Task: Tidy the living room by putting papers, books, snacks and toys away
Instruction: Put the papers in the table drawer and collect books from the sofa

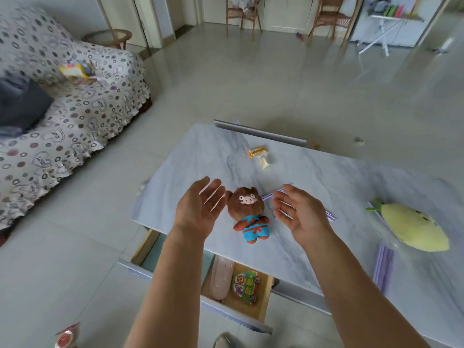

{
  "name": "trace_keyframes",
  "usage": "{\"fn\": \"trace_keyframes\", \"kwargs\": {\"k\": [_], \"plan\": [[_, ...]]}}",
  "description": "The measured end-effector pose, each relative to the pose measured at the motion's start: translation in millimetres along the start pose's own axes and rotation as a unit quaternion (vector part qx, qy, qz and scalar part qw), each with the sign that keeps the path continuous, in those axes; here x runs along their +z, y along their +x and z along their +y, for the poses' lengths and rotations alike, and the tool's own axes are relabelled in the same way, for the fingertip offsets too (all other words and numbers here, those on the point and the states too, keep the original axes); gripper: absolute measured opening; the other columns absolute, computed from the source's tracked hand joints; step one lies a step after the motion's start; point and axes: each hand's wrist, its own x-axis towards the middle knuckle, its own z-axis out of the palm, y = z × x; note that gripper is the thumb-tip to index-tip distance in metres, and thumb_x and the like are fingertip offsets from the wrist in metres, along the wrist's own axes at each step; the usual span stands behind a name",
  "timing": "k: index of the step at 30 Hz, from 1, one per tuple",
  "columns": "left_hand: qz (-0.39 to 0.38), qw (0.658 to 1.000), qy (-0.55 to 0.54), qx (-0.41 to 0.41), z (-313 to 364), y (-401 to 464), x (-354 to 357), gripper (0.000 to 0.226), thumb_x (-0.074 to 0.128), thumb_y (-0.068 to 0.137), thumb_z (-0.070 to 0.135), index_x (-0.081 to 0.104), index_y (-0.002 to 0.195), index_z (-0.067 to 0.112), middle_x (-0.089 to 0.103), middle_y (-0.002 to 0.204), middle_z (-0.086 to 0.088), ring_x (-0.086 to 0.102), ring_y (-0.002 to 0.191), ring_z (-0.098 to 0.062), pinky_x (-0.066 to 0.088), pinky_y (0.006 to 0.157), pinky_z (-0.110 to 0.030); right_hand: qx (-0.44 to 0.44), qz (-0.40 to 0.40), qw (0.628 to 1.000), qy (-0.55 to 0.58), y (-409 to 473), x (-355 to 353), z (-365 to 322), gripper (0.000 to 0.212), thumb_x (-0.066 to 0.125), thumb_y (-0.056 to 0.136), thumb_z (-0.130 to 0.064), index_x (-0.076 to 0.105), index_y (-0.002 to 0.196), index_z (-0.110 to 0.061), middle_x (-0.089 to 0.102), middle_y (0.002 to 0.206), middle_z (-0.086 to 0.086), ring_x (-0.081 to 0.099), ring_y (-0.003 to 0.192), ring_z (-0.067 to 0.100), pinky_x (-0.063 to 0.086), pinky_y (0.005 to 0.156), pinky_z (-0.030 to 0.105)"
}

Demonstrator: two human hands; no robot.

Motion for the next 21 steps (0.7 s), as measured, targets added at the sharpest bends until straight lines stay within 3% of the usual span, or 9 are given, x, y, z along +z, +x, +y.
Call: {"fn": "trace_keyframes", "kwargs": {"k": [3, 11, 16, 19, 21], "plan": [[0.031, 0.998, -0.024, 0.044, 13.4, -16.0, -10.7, 0.016, 0.050, 0.098, 0.019, 0.060, 0.107, 0.011, 0.072, 0.096, -0.007, 0.068, 0.089, -0.023, 0.053, 0.076, -0.035, 0.002, -0.040, 0.999, -0.017, -5.3, 9.0, -6.4, 0.013, 0.057, 0.095, -0.024, 0.065, 0.091, -0.013, 0.071, 0.093, 0.005, 0.068, 0.088, 0.020, 0.052, 0.083, 0.034], [0.101, 0.983, -0.112, 0.108, -7.7, -79.8, -22.6, 0.012, 0.050, 0.097, 0.014, 0.058, 0.106, 0.012, 0.070, 0.088, -0.008, 0.066, 0.079, -0.022, 0.053, 0.075, -0.034, 0.002, -0.166, 0.984, -0.063, -20.2, 5.6, -34.6, 0.014, 0.053, 0.096, -0.017, 0.061, 0.106, -0.013, 0.068, 0.094, 0.006, 0.065, 0.085, 0.019, 0.050, 0.071, 0.028], [0.155, 0.958, -0.171, 0.171, -34.6, -133.5, -34.0, 0.015, 0.051, 0.095, 0.013, 0.056, 0.109, 0.011, 0.068, 0.086, -0.008, 0.063, 0.073, -0.022, 0.052, 0.075, -0.034, 0.015, -0.258, 0.956, -0.140, -46.0, 1.4, -37.6, 0.013, 0.055, 0.094, -0.021, 0.065, 0.086, -0.018, 0.070, 0.088, 0.003, 0.065, 0.082, 0.019, 0.048, 0.070, 0.032], [0.173, 0.945, -0.196, 0.198, -49.2, -168.1, -41.1, 0.010, 0.052, 0.095, 0.014, 0.057, 0.104, 0.013, 0.067, 0.085, -0.006, 0.062, 0.071, -0.020, 0.051, 0.071, -0.032, 0.021, -0.313, 0.935, -0.167, -68.6, 6.1, -30.4, 0.012, 0.051, 0.095, -0.020, 0.064, 0.096, -0.019, 0.069, 0.088, 0.001, 0.063, 0.081, 0.018, 0.044, 0.077, 0.034], [0.193, 0.932, -0.218, 0.216, -58.5, -191.5, -50.7, 0.008, 0.052, 0.095, 0.014, 0.058, 0.101, 0.013, 0.066, 0.086, -0.005, 0.063, 0.071, -0.018, 0.051, 0.071, -0.031, 0.024, -0.347, 0.923, -0.165, -83.0, 10.1, -22.3, 0.016, 0.046, 0.097, -0.015, 0.060, 0.105, -0.016, 0.068, 0.090, 0.004, 0.063, 0.079, 0.018, 0.047, 0.073, 0.030]]}}
